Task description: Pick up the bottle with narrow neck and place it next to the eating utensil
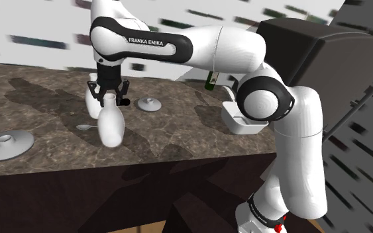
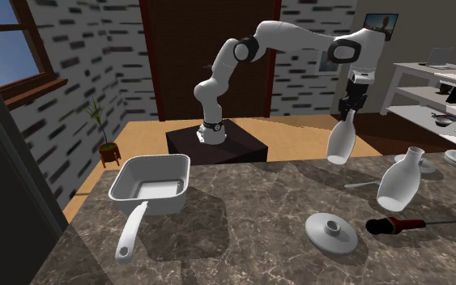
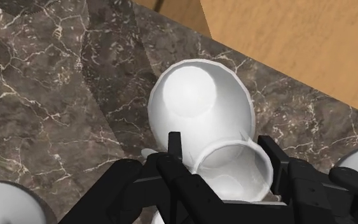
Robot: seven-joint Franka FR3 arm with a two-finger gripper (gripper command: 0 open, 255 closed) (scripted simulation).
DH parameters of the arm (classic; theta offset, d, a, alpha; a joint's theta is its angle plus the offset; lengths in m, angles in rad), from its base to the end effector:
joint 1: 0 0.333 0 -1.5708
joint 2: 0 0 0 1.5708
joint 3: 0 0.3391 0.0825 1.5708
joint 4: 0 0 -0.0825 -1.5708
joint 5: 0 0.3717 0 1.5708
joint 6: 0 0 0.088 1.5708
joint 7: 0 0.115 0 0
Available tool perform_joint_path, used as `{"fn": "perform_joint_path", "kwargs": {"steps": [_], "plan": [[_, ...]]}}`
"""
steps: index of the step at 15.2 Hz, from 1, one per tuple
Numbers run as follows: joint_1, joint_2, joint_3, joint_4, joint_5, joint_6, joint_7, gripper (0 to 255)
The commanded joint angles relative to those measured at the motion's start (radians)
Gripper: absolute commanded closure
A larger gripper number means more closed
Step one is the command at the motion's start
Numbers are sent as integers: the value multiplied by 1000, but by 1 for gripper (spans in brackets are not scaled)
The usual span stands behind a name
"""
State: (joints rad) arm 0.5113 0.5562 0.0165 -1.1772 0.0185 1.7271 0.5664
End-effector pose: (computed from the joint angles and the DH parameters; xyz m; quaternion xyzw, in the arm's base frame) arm 0.6196 0.3598 0.4832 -0.9997 0.0220 0.0097 0.0099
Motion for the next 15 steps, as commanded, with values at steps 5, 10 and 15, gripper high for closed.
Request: {"fn": "perform_joint_path", "kwargs": {"steps": [5,10,15], "plan": [[0,2,0,-78,0,81,-2,255],[0,2,0,-78,0,81,-2,255],[0,2,0,-78,0,81,-2,0]]}}
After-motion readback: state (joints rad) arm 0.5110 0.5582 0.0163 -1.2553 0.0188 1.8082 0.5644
